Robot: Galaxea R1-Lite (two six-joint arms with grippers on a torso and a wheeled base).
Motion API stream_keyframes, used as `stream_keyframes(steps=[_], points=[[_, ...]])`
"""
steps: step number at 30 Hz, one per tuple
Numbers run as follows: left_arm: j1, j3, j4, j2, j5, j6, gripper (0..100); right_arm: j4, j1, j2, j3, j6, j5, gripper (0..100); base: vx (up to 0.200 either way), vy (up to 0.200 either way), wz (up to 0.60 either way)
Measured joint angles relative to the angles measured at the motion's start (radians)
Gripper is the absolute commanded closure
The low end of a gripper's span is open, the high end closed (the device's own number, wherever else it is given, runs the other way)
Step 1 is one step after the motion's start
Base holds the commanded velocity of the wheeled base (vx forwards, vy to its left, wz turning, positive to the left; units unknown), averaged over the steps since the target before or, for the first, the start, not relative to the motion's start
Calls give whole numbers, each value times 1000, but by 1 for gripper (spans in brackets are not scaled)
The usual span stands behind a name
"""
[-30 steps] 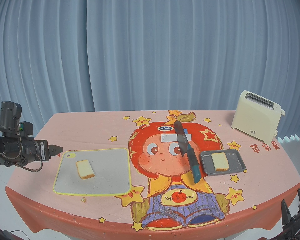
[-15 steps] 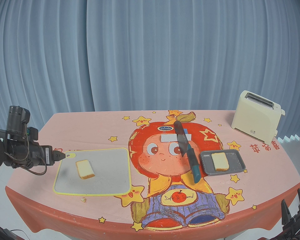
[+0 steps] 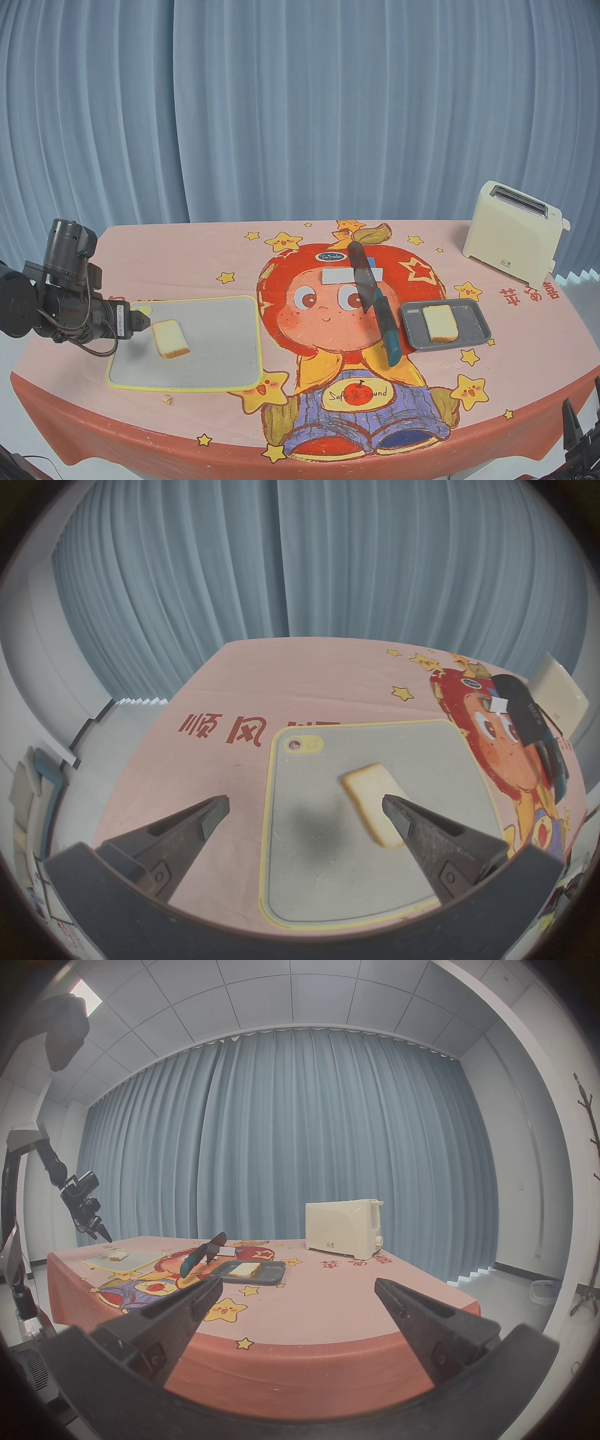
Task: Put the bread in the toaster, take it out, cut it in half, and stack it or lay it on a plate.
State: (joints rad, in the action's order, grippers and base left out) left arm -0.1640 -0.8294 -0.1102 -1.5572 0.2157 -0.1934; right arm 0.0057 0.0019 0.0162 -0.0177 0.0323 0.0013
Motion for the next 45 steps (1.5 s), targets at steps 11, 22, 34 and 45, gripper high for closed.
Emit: stream_keyframes(steps=[11, 22, 34, 45], points=[[-13, -36, 1, -94, 15, -24, 0, 0, 0, 0, 0, 0, 0, 0, 0, 0, 0], [-12, -50, 0, -143, 21, -33, 0, 0, 0, 0, 0, 0, 0, 0, 0, 0, 0], [-10, -51, 0, -167, 20, -33, 0, 0, 0, 0, 0, 0, 0, 0, 0, 0, 0], [-8, -51, 3, -190, 21, -34, 0, 0, 0, 0, 0, 0, 0, 0, 0, 0, 0]])
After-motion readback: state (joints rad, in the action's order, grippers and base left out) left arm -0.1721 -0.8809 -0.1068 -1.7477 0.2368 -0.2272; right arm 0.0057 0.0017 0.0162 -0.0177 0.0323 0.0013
